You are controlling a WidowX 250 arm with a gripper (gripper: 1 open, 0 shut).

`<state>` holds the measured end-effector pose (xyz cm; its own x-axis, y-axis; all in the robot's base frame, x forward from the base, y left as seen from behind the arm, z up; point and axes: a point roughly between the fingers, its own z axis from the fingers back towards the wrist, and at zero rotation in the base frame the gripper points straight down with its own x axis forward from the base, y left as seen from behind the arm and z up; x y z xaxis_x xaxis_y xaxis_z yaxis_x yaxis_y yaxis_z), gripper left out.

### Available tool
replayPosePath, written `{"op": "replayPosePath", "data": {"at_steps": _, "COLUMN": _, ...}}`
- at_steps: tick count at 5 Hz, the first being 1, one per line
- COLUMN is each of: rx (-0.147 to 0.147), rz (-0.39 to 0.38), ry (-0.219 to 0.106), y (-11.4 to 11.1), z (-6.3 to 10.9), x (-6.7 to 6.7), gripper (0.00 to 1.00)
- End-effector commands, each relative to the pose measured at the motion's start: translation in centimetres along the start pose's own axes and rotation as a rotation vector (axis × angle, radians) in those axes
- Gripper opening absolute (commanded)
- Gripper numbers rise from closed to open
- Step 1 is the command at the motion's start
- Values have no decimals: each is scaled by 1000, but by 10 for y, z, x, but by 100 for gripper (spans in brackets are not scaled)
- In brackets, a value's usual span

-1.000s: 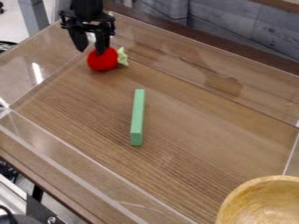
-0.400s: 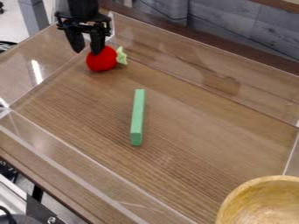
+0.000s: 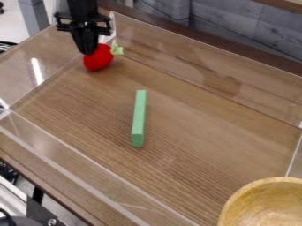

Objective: Move the red fruit to the left

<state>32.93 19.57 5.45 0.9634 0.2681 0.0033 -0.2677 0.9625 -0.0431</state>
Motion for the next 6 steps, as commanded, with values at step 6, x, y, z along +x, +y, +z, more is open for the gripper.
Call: {"op": "replayPosePath", "data": {"at_steps": 6, "rx": 9, "rz": 20, "ry": -28, "y": 2, "z": 7, "x": 16, "gripper": 100}}
